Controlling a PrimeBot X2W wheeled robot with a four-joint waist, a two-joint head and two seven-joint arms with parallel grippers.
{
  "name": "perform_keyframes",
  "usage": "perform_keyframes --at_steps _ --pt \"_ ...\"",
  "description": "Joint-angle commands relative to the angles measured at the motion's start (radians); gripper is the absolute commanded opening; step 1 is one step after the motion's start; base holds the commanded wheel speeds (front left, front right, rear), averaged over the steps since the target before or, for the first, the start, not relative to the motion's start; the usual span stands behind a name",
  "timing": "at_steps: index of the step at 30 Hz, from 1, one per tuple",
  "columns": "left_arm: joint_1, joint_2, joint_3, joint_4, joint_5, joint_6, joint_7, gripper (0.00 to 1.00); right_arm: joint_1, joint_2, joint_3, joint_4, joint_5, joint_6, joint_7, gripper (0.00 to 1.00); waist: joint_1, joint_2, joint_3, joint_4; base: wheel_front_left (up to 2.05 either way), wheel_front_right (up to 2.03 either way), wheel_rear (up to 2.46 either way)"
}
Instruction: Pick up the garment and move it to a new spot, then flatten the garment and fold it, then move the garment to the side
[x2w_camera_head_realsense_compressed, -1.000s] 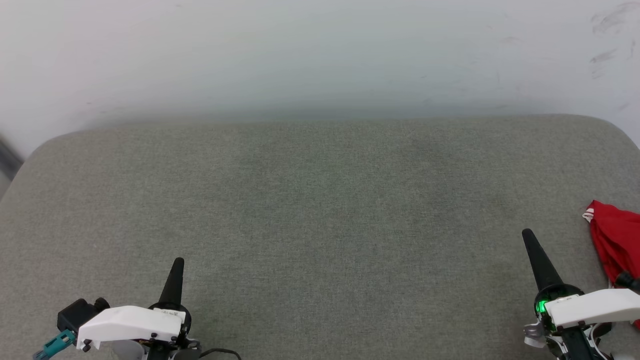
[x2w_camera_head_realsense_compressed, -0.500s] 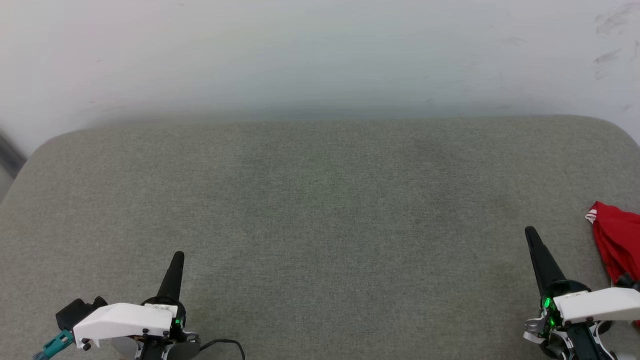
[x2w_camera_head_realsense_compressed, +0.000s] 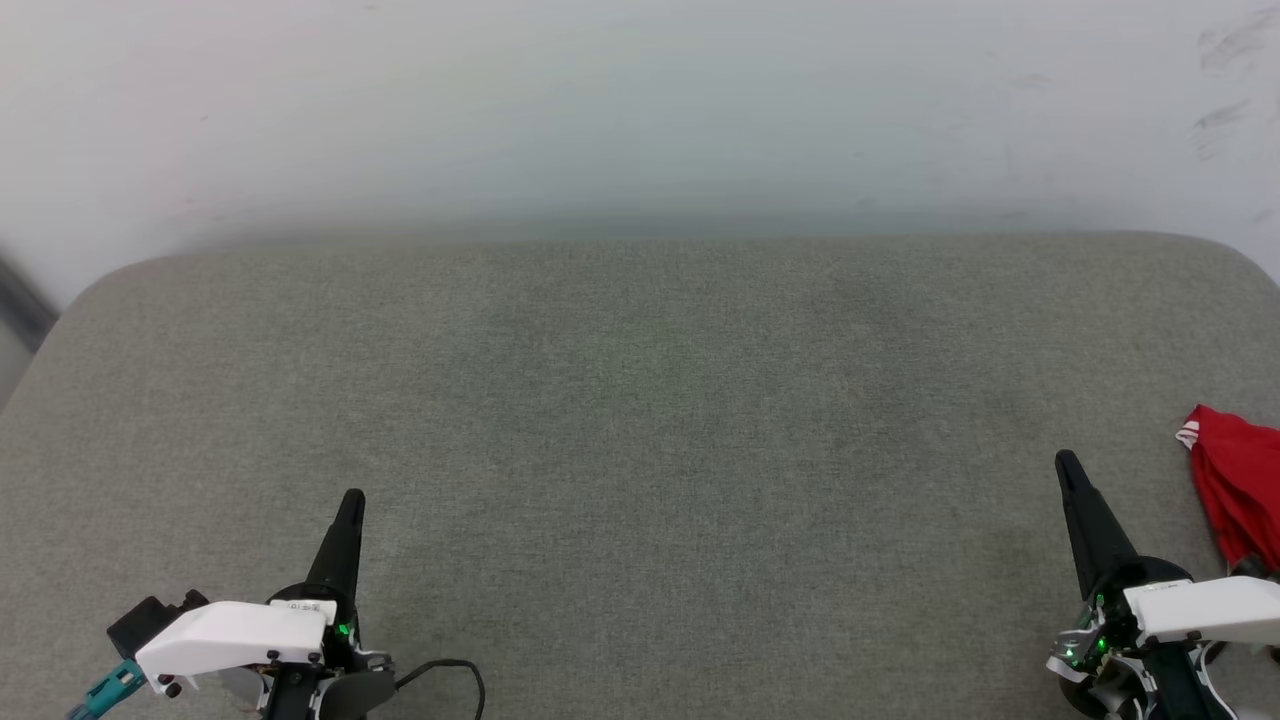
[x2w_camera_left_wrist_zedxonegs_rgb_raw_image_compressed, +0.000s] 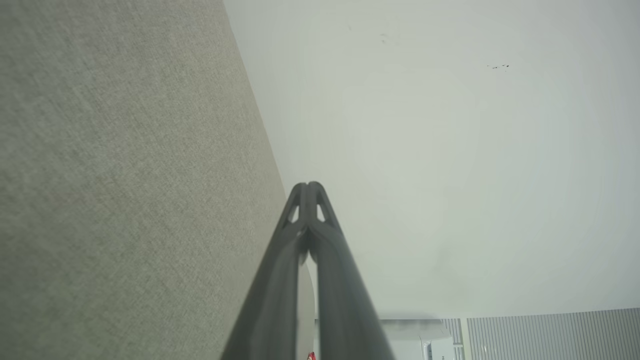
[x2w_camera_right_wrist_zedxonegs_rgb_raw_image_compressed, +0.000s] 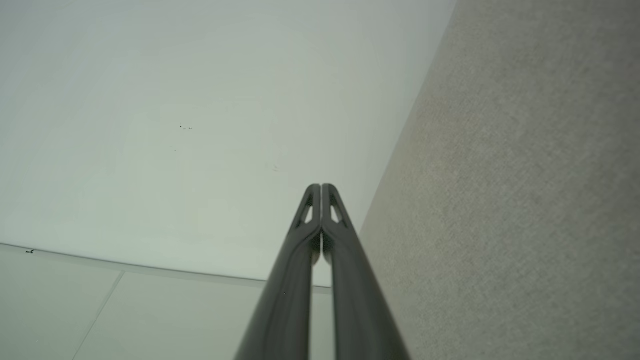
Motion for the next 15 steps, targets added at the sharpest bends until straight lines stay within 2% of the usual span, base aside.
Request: perform_keyframes --at_steps 1,15 --pt "-0.015 -0.005 0.006 0.000 -0.015 -0.007 0.005 0.00 -0.019 0.004 -0.002 0.003 0.020 0.000 0.003 0.00 0.0000 0.0000 0.000 0.000 0.00 0.00 0.00" --pt "-0.027 -0.018 0.031 0.006 -0.099 -0.030 0.033 0.00 -0.026 0.006 -0.009 0.026 0.122 0.000 0.006 0.00 0.0000 0.0000 0.001 0.007 0.00 0.00 0.00"
